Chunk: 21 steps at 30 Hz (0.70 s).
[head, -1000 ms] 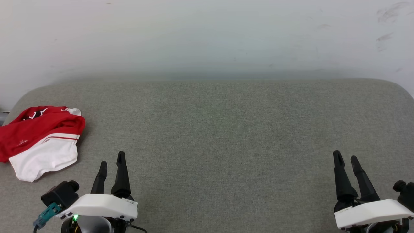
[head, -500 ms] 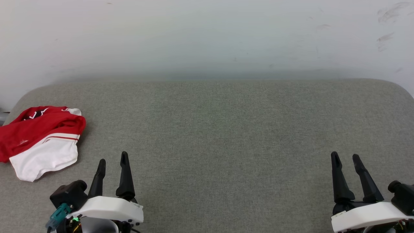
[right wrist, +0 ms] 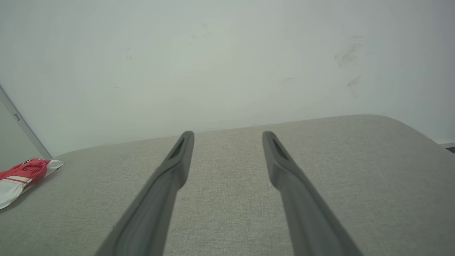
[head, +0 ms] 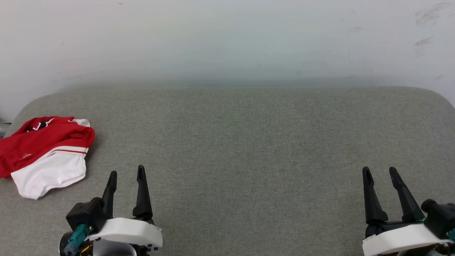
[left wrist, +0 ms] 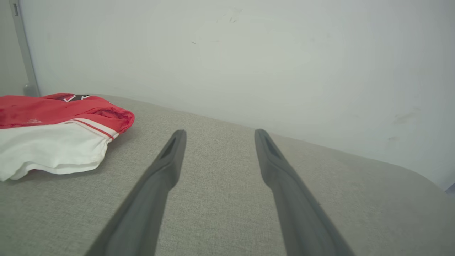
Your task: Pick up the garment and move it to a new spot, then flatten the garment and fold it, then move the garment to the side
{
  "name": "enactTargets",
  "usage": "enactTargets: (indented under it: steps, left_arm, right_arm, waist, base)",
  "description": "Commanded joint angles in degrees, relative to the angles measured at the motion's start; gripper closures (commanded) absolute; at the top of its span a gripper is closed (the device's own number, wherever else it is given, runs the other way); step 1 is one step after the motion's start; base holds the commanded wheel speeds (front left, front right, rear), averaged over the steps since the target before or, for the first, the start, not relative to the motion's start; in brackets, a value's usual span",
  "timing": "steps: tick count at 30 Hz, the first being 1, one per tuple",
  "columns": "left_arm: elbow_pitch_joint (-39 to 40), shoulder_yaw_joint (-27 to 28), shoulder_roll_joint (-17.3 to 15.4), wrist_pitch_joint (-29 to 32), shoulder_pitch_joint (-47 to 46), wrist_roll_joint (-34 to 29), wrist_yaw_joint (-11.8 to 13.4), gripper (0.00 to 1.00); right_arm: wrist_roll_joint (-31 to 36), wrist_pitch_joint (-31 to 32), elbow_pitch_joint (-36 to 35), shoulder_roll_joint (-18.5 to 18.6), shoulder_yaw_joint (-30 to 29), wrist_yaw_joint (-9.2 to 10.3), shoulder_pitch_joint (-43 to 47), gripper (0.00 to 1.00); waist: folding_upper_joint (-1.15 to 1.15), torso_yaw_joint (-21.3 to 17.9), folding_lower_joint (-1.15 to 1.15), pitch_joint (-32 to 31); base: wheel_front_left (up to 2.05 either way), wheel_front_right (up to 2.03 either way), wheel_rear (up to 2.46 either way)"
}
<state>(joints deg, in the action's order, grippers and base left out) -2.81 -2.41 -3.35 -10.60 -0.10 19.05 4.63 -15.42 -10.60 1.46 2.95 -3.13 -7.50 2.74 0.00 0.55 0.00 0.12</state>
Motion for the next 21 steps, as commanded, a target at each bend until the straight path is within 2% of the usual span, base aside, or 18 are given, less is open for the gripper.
enactTargets:
  steps: [1, 21]
  left_arm:
    - [0.7, -0.2, -0.4, -0.5, 0.5, -1.5, 0.4, 0.0]
    - [0.5, -1.4, -0.4, -2.9, 1.4, -10.5, 1.0, 0.0]
  right_arm:
    - [1.3, -0.5, -0.8, -0.1, 0.0, 0.01, 0.4, 0.0]
    - [9.8, -2.9, -1.6, -0.1, -0.5, 0.02, 1.6, 0.0]
  waist:
    - [0.0, 0.0, 0.0, 0.0]
    - [0.0, 0.2, 0.0, 0.0]
  base:
    - [0.0, 0.0, 0.0]
    - [0.0, 0.0, 0.0]
